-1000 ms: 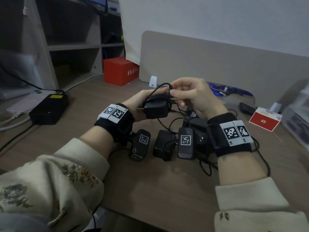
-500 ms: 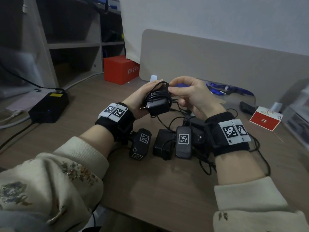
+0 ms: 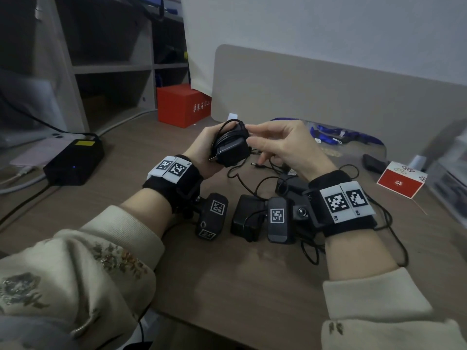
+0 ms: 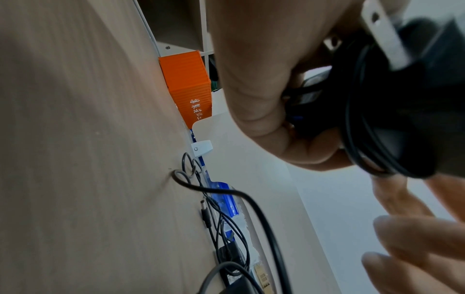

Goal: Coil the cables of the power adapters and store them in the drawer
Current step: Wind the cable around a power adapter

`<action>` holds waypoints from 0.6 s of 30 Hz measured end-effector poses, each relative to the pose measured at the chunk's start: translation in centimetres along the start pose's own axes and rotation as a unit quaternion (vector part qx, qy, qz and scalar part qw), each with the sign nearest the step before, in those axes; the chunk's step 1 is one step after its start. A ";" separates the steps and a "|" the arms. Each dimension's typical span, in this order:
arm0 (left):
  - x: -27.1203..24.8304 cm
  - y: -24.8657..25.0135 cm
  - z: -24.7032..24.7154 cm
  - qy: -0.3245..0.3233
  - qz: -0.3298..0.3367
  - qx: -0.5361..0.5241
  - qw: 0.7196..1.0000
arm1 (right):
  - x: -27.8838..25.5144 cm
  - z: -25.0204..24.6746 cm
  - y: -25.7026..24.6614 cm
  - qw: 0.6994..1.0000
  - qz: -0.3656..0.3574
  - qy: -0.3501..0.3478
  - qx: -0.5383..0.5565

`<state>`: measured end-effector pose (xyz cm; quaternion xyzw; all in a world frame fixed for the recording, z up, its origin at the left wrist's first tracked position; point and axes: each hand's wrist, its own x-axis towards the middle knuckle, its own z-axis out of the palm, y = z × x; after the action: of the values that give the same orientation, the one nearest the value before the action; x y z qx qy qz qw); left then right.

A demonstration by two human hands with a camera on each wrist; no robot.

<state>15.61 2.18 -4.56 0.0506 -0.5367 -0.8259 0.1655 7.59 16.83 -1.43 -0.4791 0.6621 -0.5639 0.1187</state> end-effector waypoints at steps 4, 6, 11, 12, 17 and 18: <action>0.0 0.0 0.0 0.001 -0.007 -0.015 1.000 | 0.1 -0.2 0.3 0.999 -0.021 -0.016 -0.031; 0.1 0.1 -0.1 0.005 -0.010 -0.020 1.000 | 0.2 -0.1 0.5 0.999 -0.031 -0.009 -0.044; 0.3 0.0 -0.1 0.020 -0.023 -0.015 0.999 | 0.3 0.0 0.9 0.992 -0.044 0.019 -0.119; 0.3 0.0 0.0 0.027 -0.028 -0.001 0.999 | 0.4 0.0 1.0 0.989 -0.049 0.024 -0.137; 0.6 0.0 -0.4 0.042 -0.046 0.043 0.997 | 0.5 0.1 1.6 0.985 -0.060 0.041 -0.156; 0.5 0.1 -0.4 0.043 -0.048 0.053 0.997 | 0.4 0.1 1.6 0.985 -0.062 0.042 -0.153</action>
<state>15.24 1.65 -4.58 0.1201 -0.5689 -0.8004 0.1456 6.64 16.28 -2.64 -0.5080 0.7139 -0.4815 -0.0194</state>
